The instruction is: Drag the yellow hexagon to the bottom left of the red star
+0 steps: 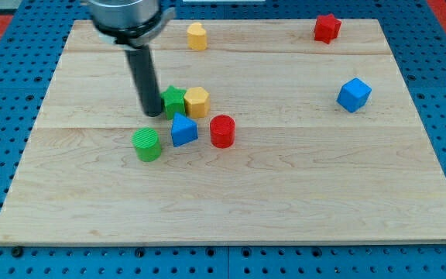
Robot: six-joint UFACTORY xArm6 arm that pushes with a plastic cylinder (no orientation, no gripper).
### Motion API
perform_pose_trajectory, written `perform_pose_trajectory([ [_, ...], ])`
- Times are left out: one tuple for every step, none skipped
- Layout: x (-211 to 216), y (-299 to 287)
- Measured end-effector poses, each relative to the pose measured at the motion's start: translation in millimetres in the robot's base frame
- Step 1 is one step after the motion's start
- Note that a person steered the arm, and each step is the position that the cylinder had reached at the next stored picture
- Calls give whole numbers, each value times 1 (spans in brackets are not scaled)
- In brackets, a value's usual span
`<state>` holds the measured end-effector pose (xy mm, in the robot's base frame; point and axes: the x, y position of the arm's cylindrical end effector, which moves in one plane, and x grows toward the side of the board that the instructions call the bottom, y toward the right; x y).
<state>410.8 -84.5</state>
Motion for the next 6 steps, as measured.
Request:
perform_pose_trajectory([
  [5, 41],
  [2, 97],
  [-58, 118],
  [-102, 163],
  [-88, 132],
  [-118, 149],
])
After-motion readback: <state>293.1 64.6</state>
